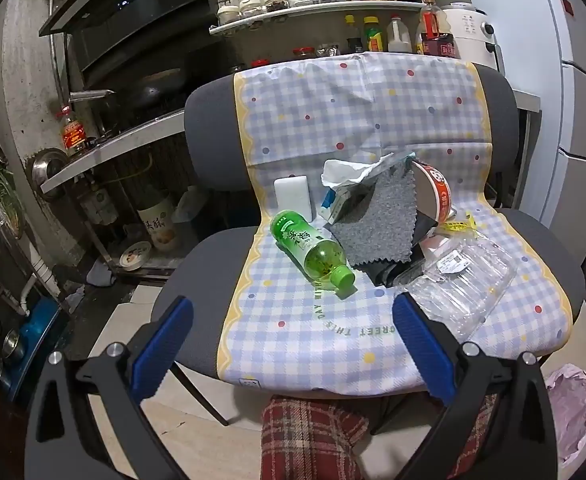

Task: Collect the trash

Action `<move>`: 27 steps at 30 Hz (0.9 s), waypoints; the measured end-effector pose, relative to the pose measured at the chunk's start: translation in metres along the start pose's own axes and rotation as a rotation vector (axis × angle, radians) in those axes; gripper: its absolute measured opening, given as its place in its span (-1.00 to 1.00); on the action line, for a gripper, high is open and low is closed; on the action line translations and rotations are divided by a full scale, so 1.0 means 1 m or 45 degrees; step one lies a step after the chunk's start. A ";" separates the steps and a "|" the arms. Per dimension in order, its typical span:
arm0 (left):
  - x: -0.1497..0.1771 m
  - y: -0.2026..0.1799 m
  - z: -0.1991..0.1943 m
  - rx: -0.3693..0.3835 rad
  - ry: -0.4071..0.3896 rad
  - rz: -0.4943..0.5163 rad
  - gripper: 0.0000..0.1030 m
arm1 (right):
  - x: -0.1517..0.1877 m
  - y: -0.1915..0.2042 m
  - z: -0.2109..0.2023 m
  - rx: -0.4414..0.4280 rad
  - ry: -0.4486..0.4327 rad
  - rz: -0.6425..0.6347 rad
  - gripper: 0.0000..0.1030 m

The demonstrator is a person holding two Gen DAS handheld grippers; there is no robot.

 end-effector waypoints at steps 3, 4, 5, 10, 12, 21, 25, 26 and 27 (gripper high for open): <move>0.000 0.001 0.000 0.002 0.000 0.002 0.89 | 0.001 -0.001 0.000 -0.003 0.000 0.001 0.89; 0.000 0.001 0.000 0.002 0.001 0.003 0.89 | 0.000 0.000 0.000 -0.001 0.000 0.000 0.89; 0.000 0.001 0.001 0.003 0.002 0.006 0.89 | 0.000 -0.001 0.000 -0.002 0.000 0.000 0.89; 0.001 0.004 -0.001 -0.004 0.003 -0.001 0.89 | 0.000 0.000 0.000 -0.001 0.000 0.000 0.89; 0.001 0.002 0.000 -0.001 0.001 -0.002 0.89 | 0.000 0.000 0.000 -0.001 0.001 0.000 0.89; 0.001 0.002 0.000 -0.001 0.004 0.000 0.89 | 0.000 0.000 0.000 0.000 0.002 0.001 0.89; 0.008 0.004 0.002 0.000 0.006 0.000 0.89 | 0.000 0.000 0.000 -0.001 0.001 0.001 0.89; 0.008 0.003 0.002 -0.001 0.006 0.001 0.89 | 0.000 0.000 0.000 0.000 0.002 0.001 0.89; 0.008 0.003 0.002 -0.001 0.005 0.002 0.89 | 0.000 -0.001 0.000 0.000 0.002 0.000 0.89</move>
Point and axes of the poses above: each gripper's, at about its wrist camera, not at the fingertips, and z roughly the way its jaws point, y to its left, x to its underside, the point moved 1 cm from there along z, roughly the way its jaws point, and after that the axes turned 8 degrees about -x, right-handed, at the moved point
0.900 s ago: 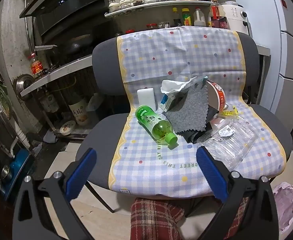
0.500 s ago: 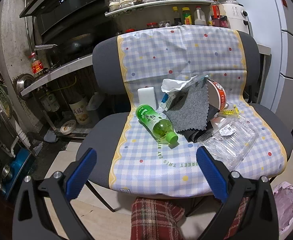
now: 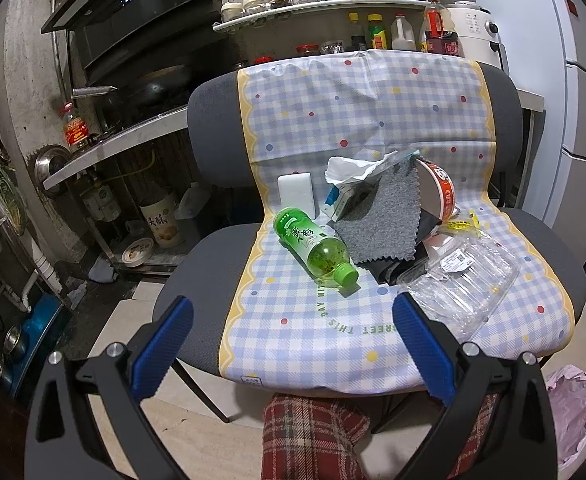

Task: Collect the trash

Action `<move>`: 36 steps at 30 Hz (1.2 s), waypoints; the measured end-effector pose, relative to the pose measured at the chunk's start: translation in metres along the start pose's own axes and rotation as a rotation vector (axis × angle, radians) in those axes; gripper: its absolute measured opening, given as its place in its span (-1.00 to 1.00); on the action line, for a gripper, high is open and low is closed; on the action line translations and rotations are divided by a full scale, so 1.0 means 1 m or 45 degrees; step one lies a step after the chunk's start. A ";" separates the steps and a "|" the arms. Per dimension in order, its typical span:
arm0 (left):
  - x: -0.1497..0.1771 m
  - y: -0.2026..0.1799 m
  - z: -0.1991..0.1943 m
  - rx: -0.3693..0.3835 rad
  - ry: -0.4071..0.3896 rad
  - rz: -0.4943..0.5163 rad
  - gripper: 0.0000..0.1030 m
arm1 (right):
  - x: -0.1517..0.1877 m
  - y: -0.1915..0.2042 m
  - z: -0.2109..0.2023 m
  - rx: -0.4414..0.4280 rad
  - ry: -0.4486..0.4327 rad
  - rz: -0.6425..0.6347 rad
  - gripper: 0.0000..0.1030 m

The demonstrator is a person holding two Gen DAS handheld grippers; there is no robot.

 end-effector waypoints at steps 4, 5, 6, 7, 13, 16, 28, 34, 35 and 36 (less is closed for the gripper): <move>-0.001 0.000 0.000 -0.001 -0.006 -0.004 0.89 | -0.001 0.001 0.000 -0.001 0.000 0.001 0.89; -0.001 -0.001 0.000 -0.001 -0.006 -0.004 0.89 | -0.001 0.001 0.000 0.000 0.001 0.001 0.89; 0.000 0.000 0.000 -0.001 -0.006 -0.003 0.89 | -0.001 0.001 0.000 0.001 0.001 0.001 0.89; -0.001 -0.001 0.000 -0.002 -0.003 -0.002 0.89 | -0.001 0.001 0.000 0.000 0.001 0.001 0.89; -0.001 -0.001 0.000 -0.002 0.000 0.000 0.89 | -0.001 0.001 0.000 0.001 0.003 0.002 0.89; -0.001 -0.001 0.000 -0.003 -0.001 -0.002 0.89 | -0.001 0.002 0.000 0.002 0.002 0.002 0.89; 0.002 0.003 0.007 -0.003 0.034 -0.006 0.89 | 0.005 0.001 0.007 -0.027 0.000 0.010 0.89; 0.012 0.001 0.043 0.068 0.137 -0.062 0.89 | 0.022 -0.005 0.055 -0.158 0.093 0.113 0.89; 0.016 -0.001 0.050 0.135 0.192 -0.117 0.89 | 0.025 -0.003 0.064 -0.165 0.121 0.117 0.89; 0.019 -0.002 0.056 0.145 0.195 -0.127 0.89 | 0.030 0.000 0.074 -0.158 0.143 0.113 0.88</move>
Point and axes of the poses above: each gripper's, at about its wrist camera, not at the fingertips, and z roughly the way its jaws point, y to its left, x to its underside, the point moved 1 cm from there along z, roughly the way its jaws point, and after that the axes turned 8 degrees about -x, right-handed, at the moved point
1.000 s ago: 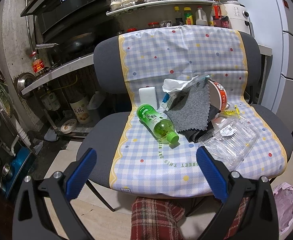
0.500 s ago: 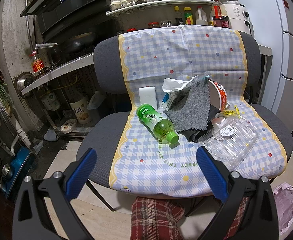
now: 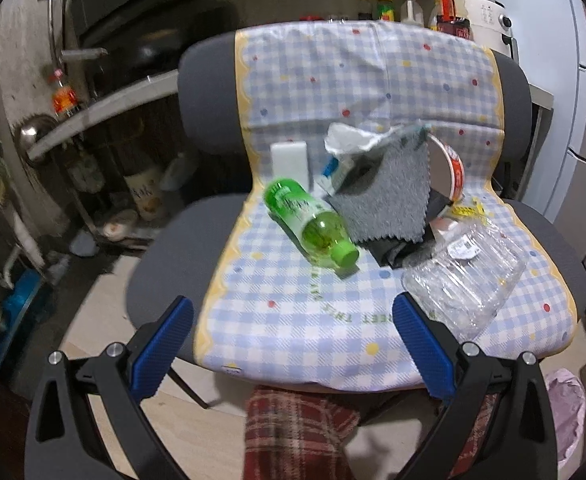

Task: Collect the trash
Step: 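Reach the right tool to the clear plastic container and grasp it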

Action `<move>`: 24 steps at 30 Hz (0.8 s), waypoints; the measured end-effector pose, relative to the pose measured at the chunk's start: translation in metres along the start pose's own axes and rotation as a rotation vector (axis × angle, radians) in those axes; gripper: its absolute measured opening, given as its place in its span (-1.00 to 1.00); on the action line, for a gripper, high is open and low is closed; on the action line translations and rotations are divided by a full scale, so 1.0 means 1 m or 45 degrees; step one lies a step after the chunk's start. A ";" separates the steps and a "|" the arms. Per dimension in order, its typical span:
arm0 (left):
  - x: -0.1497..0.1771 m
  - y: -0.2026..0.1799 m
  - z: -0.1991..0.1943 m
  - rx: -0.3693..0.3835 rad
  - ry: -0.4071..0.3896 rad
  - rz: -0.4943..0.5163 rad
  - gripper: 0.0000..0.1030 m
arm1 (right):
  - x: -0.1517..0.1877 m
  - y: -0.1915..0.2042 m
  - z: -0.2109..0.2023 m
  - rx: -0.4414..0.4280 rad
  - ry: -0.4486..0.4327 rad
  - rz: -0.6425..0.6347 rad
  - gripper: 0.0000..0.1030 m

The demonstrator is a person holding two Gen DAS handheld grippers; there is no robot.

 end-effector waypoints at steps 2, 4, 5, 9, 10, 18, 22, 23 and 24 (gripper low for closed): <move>0.000 0.000 0.011 0.014 -0.071 -0.043 0.89 | 0.001 0.004 0.018 0.025 0.029 -0.010 0.87; 0.001 0.000 0.024 0.013 -0.048 -0.059 0.89 | 0.005 0.004 0.037 0.036 0.057 0.012 0.85; 0.001 0.000 0.031 -0.001 -0.042 -0.051 0.89 | 0.005 0.003 0.047 0.040 0.071 0.031 0.84; 0.003 0.002 0.053 -0.060 -0.008 -0.013 0.89 | 0.003 -0.001 0.086 0.031 0.129 0.097 0.58; 0.003 0.003 0.058 -0.082 0.000 0.000 0.89 | 0.002 -0.004 0.095 0.032 0.143 0.120 0.36; -0.011 0.007 0.085 -0.117 0.049 0.007 0.89 | -0.001 -0.028 0.148 0.032 0.219 0.324 0.12; -0.017 0.008 0.094 -0.044 0.052 -0.044 0.89 | -0.004 -0.039 0.170 0.069 0.241 0.408 -0.09; -0.016 0.006 0.095 -0.048 0.060 -0.037 0.89 | -0.005 -0.040 0.172 0.074 0.229 0.407 -0.28; -0.016 0.004 0.098 -0.052 0.072 -0.027 0.89 | -0.007 -0.040 0.174 0.069 0.225 0.406 -0.43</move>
Point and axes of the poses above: each gripper's, at about its wrist camera, not at the fingertips, and z roughly the way its jaws point, y to its left, x to its underside, the point moved 1 cm from there along z, roughly the way its jaws point, and after that the axes turned 8 degrees about -x, right-handed, at the moved point
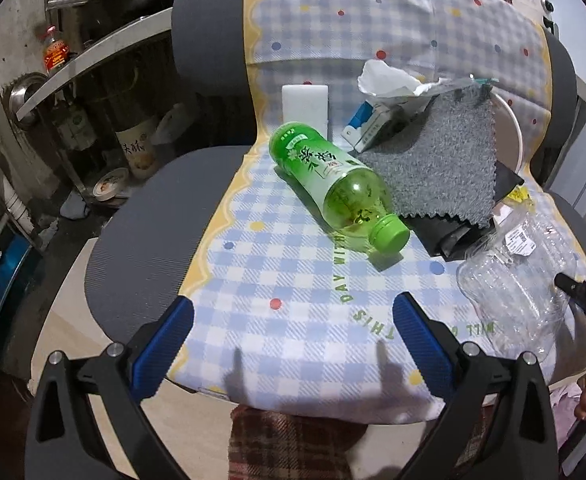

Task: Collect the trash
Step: 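Reach the right tool to the clear plastic container and grasp it, then grasp the green bottle with the left tool while the right tool lifts the container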

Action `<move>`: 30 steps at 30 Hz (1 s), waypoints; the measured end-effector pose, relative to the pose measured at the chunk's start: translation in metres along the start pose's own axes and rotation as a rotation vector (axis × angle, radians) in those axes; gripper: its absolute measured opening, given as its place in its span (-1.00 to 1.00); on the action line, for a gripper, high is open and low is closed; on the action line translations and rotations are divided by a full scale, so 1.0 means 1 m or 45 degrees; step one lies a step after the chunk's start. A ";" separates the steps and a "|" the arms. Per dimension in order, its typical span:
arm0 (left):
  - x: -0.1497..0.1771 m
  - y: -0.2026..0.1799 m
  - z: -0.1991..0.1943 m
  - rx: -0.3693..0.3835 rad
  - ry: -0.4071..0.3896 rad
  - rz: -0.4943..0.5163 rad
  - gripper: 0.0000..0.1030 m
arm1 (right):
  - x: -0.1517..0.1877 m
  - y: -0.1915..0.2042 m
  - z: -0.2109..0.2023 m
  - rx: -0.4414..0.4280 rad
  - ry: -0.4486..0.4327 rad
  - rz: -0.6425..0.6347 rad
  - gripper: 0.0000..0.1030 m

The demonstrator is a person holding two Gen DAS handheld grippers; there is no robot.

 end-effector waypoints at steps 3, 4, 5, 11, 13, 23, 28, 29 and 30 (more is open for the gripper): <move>-0.001 -0.005 0.005 0.008 0.023 0.016 0.89 | -0.003 -0.004 -0.007 -0.013 -0.045 0.000 -0.64; -0.001 -0.007 0.005 0.003 0.024 0.022 0.89 | -0.006 -0.006 -0.013 -0.012 -0.074 -0.004 -0.70; -0.003 -0.008 0.006 0.001 0.018 0.025 0.89 | -0.008 -0.009 -0.021 -0.017 -0.108 -0.011 -0.81; -0.027 -0.009 0.011 0.025 -0.008 -0.022 0.86 | -0.024 -0.019 -0.074 0.044 -0.288 -0.120 -0.88; -0.046 -0.013 0.019 0.030 -0.010 -0.059 0.75 | -0.027 -0.021 -0.080 0.049 -0.300 -0.126 -0.88; -0.119 -0.034 0.093 -0.088 0.104 -0.122 0.67 | -0.031 -0.032 -0.069 0.010 -0.280 -0.103 -0.88; -0.127 -0.038 0.130 -0.119 0.216 -0.093 0.64 | -0.034 -0.033 -0.061 -0.001 -0.262 -0.103 -0.88; -0.126 -0.039 0.133 -0.107 0.226 -0.089 0.59 | -0.034 -0.032 -0.059 -0.003 -0.257 -0.106 -0.88; -0.126 -0.040 0.135 -0.091 0.235 -0.083 0.42 | -0.033 -0.032 -0.057 -0.010 -0.248 -0.108 -0.88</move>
Point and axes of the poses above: each gripper's, at about its wrist camera, not at the fingertips, and z roughly the way its jaws point, y to its left, x to its underside, the point moved 1 cm from there along z, roughly the way its jaws point, and after that the axes turned 8 degrees about -x, right-handed, at the moved point
